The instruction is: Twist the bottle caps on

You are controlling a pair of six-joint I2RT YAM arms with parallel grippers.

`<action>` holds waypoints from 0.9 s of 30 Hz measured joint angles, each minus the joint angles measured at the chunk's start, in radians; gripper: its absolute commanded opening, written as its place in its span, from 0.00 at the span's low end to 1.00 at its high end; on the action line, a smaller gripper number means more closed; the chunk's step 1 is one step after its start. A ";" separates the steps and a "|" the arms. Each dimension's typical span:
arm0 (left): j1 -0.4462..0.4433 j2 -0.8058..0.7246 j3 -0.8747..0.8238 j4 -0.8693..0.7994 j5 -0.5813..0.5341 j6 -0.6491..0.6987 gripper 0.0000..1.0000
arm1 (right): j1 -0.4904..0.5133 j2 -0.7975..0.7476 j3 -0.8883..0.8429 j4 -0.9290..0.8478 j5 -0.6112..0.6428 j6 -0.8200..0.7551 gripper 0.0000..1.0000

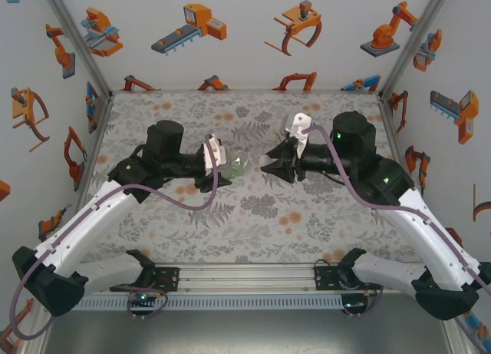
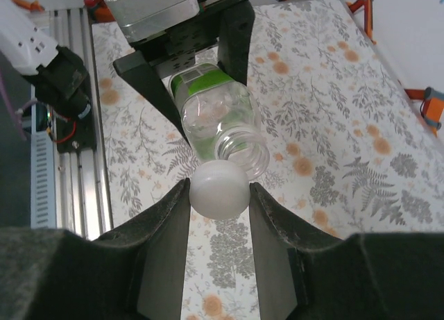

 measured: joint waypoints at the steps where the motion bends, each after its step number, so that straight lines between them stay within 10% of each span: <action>1: -0.008 -0.002 0.001 -0.001 0.001 0.010 0.09 | 0.000 -0.001 0.004 -0.009 -0.014 -0.023 0.26; 27: -0.075 -0.023 0.031 -0.076 0.009 0.165 0.05 | 0.000 -0.002 0.016 -0.067 -0.163 -0.161 0.26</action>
